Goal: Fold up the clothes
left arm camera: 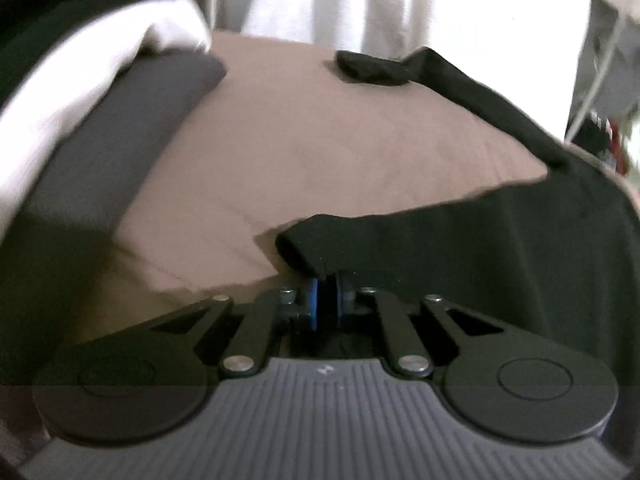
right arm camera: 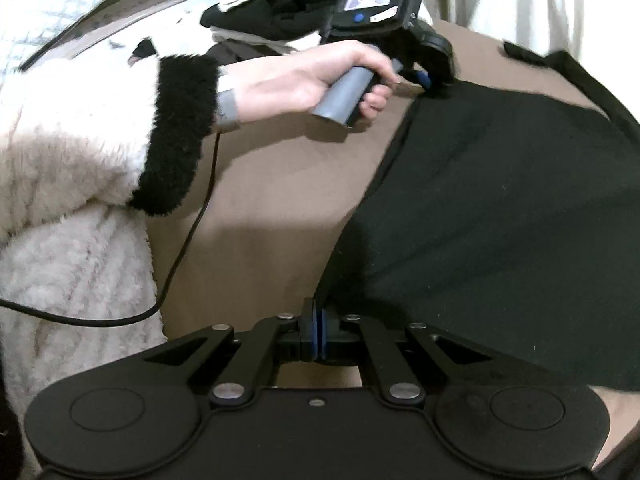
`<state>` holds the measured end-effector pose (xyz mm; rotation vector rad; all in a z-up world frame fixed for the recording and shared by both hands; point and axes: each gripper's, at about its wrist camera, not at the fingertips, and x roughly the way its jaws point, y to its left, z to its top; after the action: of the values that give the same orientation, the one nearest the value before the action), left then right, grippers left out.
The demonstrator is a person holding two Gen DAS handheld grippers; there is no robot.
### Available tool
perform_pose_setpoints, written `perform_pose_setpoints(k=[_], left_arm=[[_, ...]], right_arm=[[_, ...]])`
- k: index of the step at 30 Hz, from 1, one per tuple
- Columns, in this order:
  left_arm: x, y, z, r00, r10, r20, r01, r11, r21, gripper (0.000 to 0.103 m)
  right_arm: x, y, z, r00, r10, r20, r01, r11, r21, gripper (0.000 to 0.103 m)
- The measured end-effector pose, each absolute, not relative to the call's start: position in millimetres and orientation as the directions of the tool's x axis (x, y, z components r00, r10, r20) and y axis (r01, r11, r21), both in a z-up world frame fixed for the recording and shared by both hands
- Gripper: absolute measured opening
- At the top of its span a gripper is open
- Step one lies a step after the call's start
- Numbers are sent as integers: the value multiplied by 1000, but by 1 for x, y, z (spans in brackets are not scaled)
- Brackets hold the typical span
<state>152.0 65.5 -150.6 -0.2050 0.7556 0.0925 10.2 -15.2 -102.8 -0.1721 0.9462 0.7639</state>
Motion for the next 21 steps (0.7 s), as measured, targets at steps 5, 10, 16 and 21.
perform_pose_setpoints(k=[5,10,16,21], left_arm=[[139,101,-130,769,4,-640,-208,947,-244,6],[147,112,-166,698,52,-714,-272,942,-198,6],[142,91,-152,687,136,-714,-246,968,-52,13],[118,74,-130,694,261,-671,-248,962,119,55]], right_arm=[[8,-19,-91,247,597,-763,-670,675,311,5],[1,-2,-117,232,525,-819,-665,700,260,5],[-1,-3,-126,221,539,-813,-646,706,292,14],[13,-51,-95,264,672,-692,-558,691,458,51]])
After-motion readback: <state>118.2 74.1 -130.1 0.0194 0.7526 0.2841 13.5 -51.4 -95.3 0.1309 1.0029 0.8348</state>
